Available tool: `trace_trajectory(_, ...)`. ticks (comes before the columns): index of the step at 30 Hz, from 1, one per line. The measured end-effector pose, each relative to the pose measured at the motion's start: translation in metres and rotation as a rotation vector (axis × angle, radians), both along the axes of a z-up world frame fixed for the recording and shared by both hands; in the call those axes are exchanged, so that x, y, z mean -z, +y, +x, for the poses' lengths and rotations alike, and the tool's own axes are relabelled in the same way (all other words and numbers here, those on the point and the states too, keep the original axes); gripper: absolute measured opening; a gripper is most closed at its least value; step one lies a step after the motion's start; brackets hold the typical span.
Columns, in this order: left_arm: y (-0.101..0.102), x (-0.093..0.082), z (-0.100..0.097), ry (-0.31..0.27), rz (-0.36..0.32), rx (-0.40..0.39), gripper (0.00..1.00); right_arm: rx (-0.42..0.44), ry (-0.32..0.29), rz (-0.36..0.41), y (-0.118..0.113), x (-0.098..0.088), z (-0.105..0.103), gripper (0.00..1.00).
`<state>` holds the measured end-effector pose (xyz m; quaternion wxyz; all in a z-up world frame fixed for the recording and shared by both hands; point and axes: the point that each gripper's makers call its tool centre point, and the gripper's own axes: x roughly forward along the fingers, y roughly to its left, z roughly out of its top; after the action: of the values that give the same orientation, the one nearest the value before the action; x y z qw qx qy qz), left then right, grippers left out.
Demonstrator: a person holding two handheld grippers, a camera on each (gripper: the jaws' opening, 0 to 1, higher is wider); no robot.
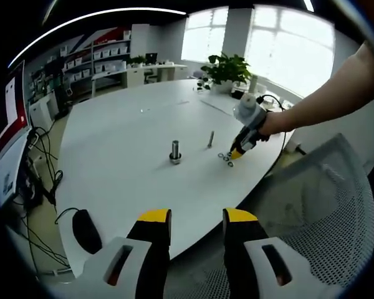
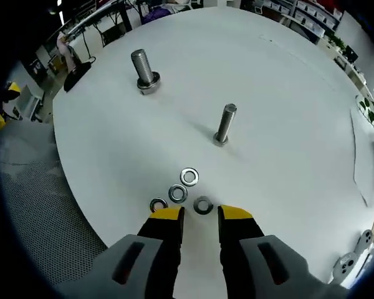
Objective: Place the washer onto the threaded stud by aligning its center hole with the stud, sliding it down to the base, and recovering from edge contact or off-axis alignment until the washer reaches the visible bottom stop.
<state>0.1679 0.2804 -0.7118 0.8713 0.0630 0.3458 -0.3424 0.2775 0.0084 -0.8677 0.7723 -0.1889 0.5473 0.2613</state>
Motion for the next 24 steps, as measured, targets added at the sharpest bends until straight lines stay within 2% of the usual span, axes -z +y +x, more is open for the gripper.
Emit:
trace_trajectory(10, -0.0009, 0.0013, -0.0001, 0.004, 0.003, 0.004, 0.31, -0.069, 0.077, -0.067, 0.001, 0.0016, 0.0016, 0.25)
trace_trajectory(14, -0.0008, 0.0009, 0.0003, 0.002, 0.003, 0.002, 0.31, -0.1, 0.087, -0.08, 0.0032, 0.0009, 0.0008, 0.23)
trace_trajectory(17, -0.0004, 0.0015, 0.0004, 0.004, 0.006, 0.001, 0.31, -0.143, 0.077, -0.089, 0.0044, 0.0018, 0.0014, 0.16)
trace_trajectory(21, -0.0013, 0.002, -0.0005, 0.008, 0.005, 0.008, 0.31, -0.123, 0.097, -0.081, 0.0035, 0.0005, 0.0029, 0.15)
trace_trajectory(24, -0.0013, 0.0015, -0.0002, 0.007, 0.002, 0.008, 0.31, -0.162, 0.11, -0.103, 0.0037, 0.0019, 0.0025, 0.15)
